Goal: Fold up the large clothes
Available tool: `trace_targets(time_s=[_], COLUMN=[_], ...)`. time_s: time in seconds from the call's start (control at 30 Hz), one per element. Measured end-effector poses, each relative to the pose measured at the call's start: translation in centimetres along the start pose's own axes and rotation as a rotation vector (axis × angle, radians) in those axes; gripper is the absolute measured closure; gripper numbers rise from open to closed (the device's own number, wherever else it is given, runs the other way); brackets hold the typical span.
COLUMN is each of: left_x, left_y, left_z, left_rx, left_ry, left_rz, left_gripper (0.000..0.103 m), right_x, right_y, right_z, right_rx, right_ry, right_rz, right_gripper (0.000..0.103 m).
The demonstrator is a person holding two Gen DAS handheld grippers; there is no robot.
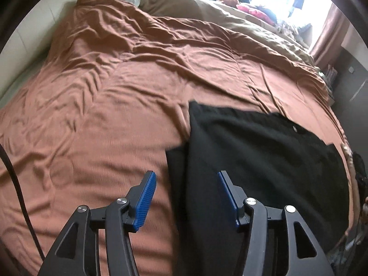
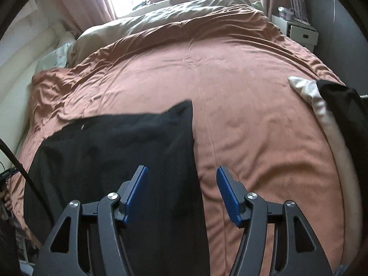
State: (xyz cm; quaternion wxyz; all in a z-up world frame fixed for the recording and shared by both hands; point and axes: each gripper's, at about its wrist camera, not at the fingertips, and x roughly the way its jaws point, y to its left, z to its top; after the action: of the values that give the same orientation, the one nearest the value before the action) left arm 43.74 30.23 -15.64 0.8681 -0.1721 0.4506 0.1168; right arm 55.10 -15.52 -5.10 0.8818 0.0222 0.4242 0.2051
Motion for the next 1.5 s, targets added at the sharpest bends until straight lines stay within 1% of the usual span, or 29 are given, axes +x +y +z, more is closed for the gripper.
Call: trace_targets(time_s=[0.07,0.17,0.2,0.27,0.33,0.37,0.43,0.47,0.57,0.6,0.63,0.73,0.83,0.9,0.93,1.0,1.07,1.1,1.17,1.2,1.3,1.4,1.5], left_x=[-0.7,-1.9,-2.4,-3.1,-3.7,-4.0,-4.7,-4.9,-5.5,-5.6,-5.6,-5.2,-3.8,-2.7,-2.0,-0.9,-0.3,-0.3,-0.8,-1.4,-2.9,-4.0,-4.8], left_y=[-0.4,-1.4,-1.9,-2.7,-3.5,-3.9,-5.1,-5.5,-6.7,-7.1,-7.4,-8.9,-9.8,-10.1,-10.1,-10.0,-9.9,-9.8,-9.2,-8.4,-6.1,-4.3,-2.3], left_z=[-1.4,-3.7,-4.5,-6.0,-7.4,-8.0,-9.6,-10.2,-12.1,-12.8,-13.2,-14.5,-15.2,-15.3,-15.3,-15.2,-15.1,-14.8,-14.1,-13.8,-13.4,-13.6,-13.8], left_rx=[0.007,0.039,0.052,0.074,0.086,0.094,0.121,0.129,0.136,0.133,0.136,0.181,0.187,0.197,0.200,0.197,0.210,0.212,0.184,0.149,0.043,-0.015,-0.084], left_ry=[0.007,0.004,0.000,0.005,0.007,0.006,0.009,0.007,0.007,0.009,0.012,0.021,0.047,0.055,0.064,0.073,0.068,0.065,0.052,0.040,0.023,0.016,0.011], left_rz=[-0.006,-0.002,0.001,0.007,0.003,0.001,-0.002,-0.001,-0.009,-0.018,-0.022,-0.017,-0.019,0.004,0.020,0.031,0.053,0.073,0.122,0.129,0.069,0.063,0.045], left_gripper=[0.046,0.046,0.046,0.046,0.046,0.046,0.046,0.046,0.046,0.045,0.045,0.045,0.040,0.036,0.036,0.036,0.036,0.036,0.036,0.036,0.036,0.036,0.036], right_x=[-0.7,-1.9,-2.3,-2.8,-3.3,-4.2,-5.2,-5.7,-7.7,-8.0,-8.8,-9.4,-8.4,-7.1,-6.2,-4.4,-3.0,-2.8,-3.2,-3.7,-5.0,-5.6,-5.1], right_y=[-0.3,-0.7,-0.7,-0.6,-0.5,-0.3,0.6,0.9,2.2,2.7,3.0,3.8,4.9,5.4,5.6,5.7,5.1,4.8,5.0,5.2,6.7,8.7,10.9], right_z=[-1.2,-3.2,-4.3,-5.1,-7.0,-6.9,-8.0,-8.8,-9.7,-10.5,-10.0,-11.5,-12.3,-12.4,-12.4,-12.6,-12.2,-11.9,-11.3,-10.9,-10.2,-9.9,-10.0], right_rx=[-0.004,-0.003,-0.008,-0.009,-0.008,-0.013,-0.038,-0.049,-0.085,-0.110,-0.125,-0.159,-0.165,-0.171,-0.172,-0.174,-0.144,-0.124,-0.108,-0.113,-0.133,-0.169,-0.179], right_ry=[0.008,0.017,0.018,0.019,0.023,0.022,0.015,0.013,0.019,0.020,0.021,0.032,0.055,0.073,0.085,0.110,0.125,0.127,0.130,0.122,0.101,0.096,0.109], right_rz=[-0.006,0.008,0.010,0.013,0.018,0.015,0.018,0.027,0.048,0.054,0.054,0.054,0.070,0.062,0.049,-0.008,-0.070,-0.076,-0.105,-0.123,-0.085,-0.057,0.004], right_gripper=[0.043,0.043,0.043,0.043,0.043,0.043,0.043,0.043,0.043,0.043,0.043,0.043,0.043,0.043,0.043,0.043,0.043,0.043,0.043,0.043,0.043,0.043,0.043])
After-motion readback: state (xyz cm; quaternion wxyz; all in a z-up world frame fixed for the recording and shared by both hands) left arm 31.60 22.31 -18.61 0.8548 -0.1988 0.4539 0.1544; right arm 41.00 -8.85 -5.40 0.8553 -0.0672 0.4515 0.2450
